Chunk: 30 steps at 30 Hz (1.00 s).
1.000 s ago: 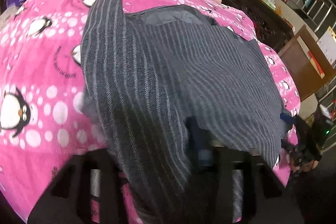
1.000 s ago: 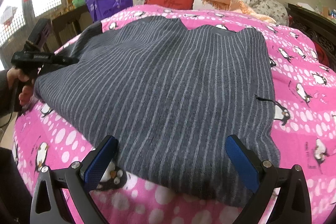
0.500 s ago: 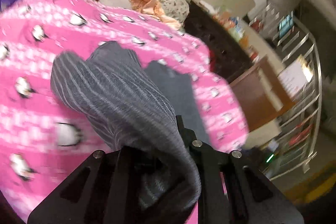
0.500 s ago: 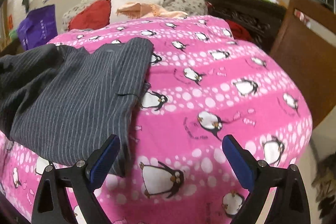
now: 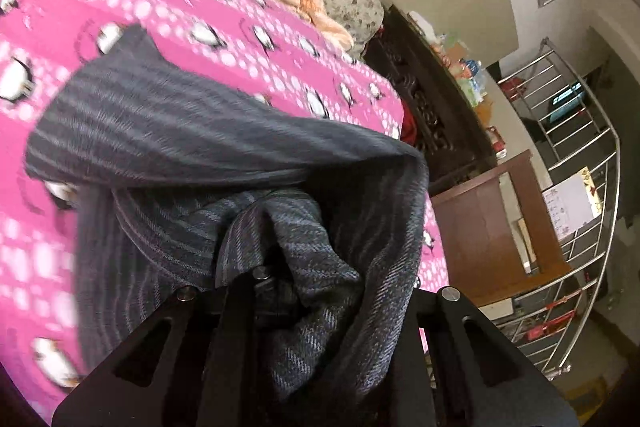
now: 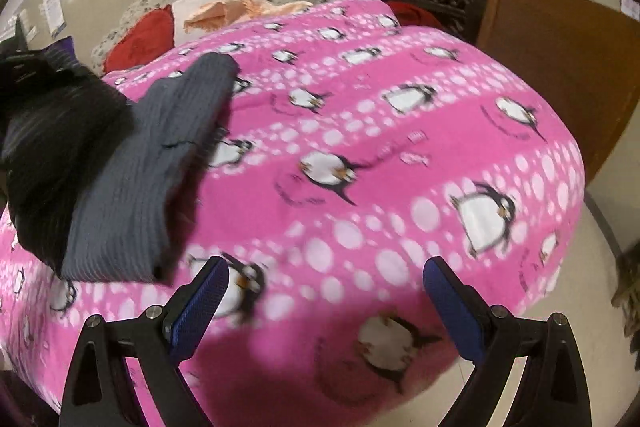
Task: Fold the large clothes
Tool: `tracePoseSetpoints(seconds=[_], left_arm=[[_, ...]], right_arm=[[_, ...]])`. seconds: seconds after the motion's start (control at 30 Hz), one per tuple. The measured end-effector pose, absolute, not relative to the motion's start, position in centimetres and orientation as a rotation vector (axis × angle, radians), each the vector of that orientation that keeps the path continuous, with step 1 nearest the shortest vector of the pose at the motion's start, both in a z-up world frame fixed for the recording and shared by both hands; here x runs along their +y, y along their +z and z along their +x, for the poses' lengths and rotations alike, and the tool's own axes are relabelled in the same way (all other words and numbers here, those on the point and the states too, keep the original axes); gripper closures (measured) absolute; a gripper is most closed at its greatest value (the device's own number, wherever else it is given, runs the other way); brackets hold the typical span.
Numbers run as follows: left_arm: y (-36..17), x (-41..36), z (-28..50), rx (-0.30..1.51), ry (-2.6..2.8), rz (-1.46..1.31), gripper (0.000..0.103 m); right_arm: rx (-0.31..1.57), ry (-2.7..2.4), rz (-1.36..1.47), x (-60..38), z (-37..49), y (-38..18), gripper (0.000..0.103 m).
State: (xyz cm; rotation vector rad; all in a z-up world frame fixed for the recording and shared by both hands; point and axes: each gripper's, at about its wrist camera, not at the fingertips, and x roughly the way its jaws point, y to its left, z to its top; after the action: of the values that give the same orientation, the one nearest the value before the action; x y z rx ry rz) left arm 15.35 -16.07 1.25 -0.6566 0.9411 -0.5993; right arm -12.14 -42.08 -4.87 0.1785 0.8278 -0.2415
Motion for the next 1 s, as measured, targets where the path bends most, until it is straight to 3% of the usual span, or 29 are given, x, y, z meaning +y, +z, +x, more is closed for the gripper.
tracePoseSetpoints(seconds=[0.23,0.3,0.43,0.47,0.87,1.0], left_arm=[[-2.8,-20.7,14.6,1.005,-0.602,-0.492,0.089],[-3.0,-21.3,14.1,0.992,-0.596,-0.434,0.081],[-1.9,-23.0,13.0,0.952,-0.664,-0.356,0.031],[-1.3,-23.5,12.5,0.943,-0.668,-0.327,0.025],[3.9,-17.3,5.7,0.812,-0.793,-0.39,0.023],[4.1,-13.2,5.7,0.746,-0.624,-0.322,0.023]], right_arm=[[0.849,-0.263,0.203,-44.0,-13.4,-5.9,0.006],[0.847,-0.274,0.207,-44.5,-13.6,-5.9,0.006],[0.849,-0.279,0.206,-44.8,-13.8,-5.8,0.006],[0.846,-0.279,0.204,-44.8,-13.8,-5.7,0.006],[0.768,-0.295,0.08,-44.3,-13.7,-1.9,0.007],[0.658,-0.155,0.04,-42.8,-12.3,2.1,0.016]])
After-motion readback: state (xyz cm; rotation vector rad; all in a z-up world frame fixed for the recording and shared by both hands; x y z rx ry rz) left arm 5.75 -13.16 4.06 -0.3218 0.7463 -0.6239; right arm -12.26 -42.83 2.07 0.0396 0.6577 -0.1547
